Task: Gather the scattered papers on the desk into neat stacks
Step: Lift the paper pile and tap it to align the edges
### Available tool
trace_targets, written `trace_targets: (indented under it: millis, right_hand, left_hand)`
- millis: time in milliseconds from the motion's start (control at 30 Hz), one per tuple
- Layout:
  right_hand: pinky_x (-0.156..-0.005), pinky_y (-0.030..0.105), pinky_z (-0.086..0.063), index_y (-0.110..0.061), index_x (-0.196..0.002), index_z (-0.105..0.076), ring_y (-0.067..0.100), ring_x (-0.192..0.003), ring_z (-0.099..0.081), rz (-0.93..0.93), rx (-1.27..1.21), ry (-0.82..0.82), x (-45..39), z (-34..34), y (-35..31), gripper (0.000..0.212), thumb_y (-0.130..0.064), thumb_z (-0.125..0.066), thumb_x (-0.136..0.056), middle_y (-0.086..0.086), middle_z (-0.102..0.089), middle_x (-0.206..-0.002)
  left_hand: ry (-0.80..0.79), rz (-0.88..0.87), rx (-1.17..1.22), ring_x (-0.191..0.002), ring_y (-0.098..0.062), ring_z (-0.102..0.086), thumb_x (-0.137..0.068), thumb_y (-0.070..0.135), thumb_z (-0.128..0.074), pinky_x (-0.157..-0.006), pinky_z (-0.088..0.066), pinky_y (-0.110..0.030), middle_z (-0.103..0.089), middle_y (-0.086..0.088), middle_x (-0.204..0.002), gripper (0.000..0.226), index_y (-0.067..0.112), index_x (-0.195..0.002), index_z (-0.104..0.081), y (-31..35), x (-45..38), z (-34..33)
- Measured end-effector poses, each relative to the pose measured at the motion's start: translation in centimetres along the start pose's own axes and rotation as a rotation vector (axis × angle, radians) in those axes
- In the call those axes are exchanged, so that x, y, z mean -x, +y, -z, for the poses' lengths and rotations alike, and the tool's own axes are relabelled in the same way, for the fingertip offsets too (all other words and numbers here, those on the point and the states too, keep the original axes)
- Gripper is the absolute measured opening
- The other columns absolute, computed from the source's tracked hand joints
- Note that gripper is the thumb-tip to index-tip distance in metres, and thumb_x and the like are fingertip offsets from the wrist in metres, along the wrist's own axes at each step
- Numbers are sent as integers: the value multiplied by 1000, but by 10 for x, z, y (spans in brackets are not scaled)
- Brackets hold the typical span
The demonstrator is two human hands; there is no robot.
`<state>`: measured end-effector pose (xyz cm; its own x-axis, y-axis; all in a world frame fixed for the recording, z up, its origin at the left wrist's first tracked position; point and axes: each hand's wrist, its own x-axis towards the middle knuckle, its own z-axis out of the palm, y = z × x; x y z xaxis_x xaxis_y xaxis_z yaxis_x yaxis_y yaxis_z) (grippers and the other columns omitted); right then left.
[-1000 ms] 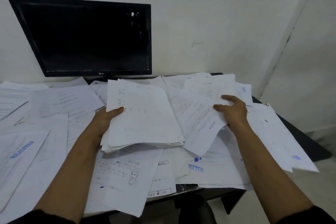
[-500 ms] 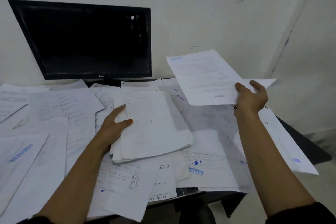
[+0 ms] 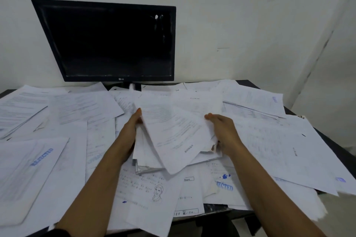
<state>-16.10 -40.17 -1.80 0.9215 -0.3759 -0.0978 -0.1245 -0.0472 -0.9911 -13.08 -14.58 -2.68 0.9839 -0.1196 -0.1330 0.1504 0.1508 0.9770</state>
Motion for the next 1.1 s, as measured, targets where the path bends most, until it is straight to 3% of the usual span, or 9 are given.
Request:
trace_targets:
  millis: [100, 167, 300, 500, 633, 767, 933, 1033, 1100]
  right_hand:
    - [-59, 20, -43, -17, -113, -68, 7, -85, -56, -16, -21, 61, -8, 10, -1, 33, -8, -40, -99, -2, -61, -116]
    - [-56, 22, -41, -25, -129, -58, 17, -89, -57, -38, 15, 69, -13, 19, -3, 45, -3, -35, -97, 1, -57, -124]
    - [-87, 32, -44, -30, -152, -25, 29, -123, -49, -73, 139, -46, -24, 33, -7, 66, -3, -45, -95, 4, -41, -147]
    - [-94, 25, -45, -22, -139, -52, 17, -116, -51, -17, 343, -237, -28, 39, -23, 48, -4, -47, -95, -2, -51, -136]
    - [-91, 18, -40, -18, -133, -58, 12, -113, -53, 64, 357, -258, -27, 19, -22, 41, -4, -46, -96, 0, -56, -134]
    - [-111, 29, -34, -20, -133, -58, 12, -128, -46, 116, 345, -257, -23, -7, -12, 36, -19, -48, -98, -6, -51, -138]
    - [-89, 22, -46, -28, -125, -63, 9, -112, -56, 172, 353, -288, -12, -22, 3, 37, -45, -56, -92, -18, -62, -110]
    - [-100, 37, -42, -27, -130, -56, 21, -126, -43, 177, 552, -70, -19, -14, 7, 58, -59, -62, -82, -6, -55, -123]
    - [-102, 39, -40, -22, -135, -51, 22, -126, -45, 105, 588, -73, -22, -7, 7, 70, -64, -61, -80, -1, -54, -130]
  left_hand:
    - [-3, -47, 63, -92, -13, -72, -95, 56, -44, -84, -52, -35, -75, 7, -101, 38, 30, -114, -64, -1, -3, -1]
    - [-25, -41, 25, -102, -16, -69, -93, 45, -57, -92, -52, -39, -71, 5, -116, 40, 26, -128, -58, -1, -2, 0]
    - [21, -73, -170, -111, -18, -64, -94, 10, -61, -99, -50, -45, -65, 4, -125, 45, 21, -137, -53, -11, -7, 9]
    - [41, -69, -140, -107, -16, -66, -99, 17, -56, -88, -54, -35, -66, 7, -122, 36, 25, -134, -56, -10, -12, 10]
    - [5, -91, -172, -111, -17, -65, -97, 13, -59, -96, -52, -41, -65, 5, -126, 45, 24, -139, -50, -11, -13, 11]
    - [7, -123, -128, -114, -16, -64, -90, 26, -69, -96, -52, -41, -64, 6, -129, 58, 26, -142, -45, -10, -15, 10]
    - [-9, -68, -89, -105, -19, -69, -92, 13, -65, -86, -55, -35, -70, 3, -118, 39, 19, -130, -60, -12, -14, 11]
    - [16, -75, -85, -107, -21, -68, -87, 1, -66, -91, -54, -39, -69, 0, -120, 47, 16, -131, -59, -15, -16, 16]
    - [33, -91, -66, -108, -23, -67, -86, 2, -68, -93, -54, -42, -68, -2, -122, 48, 15, -131, -59, -17, -20, 17]
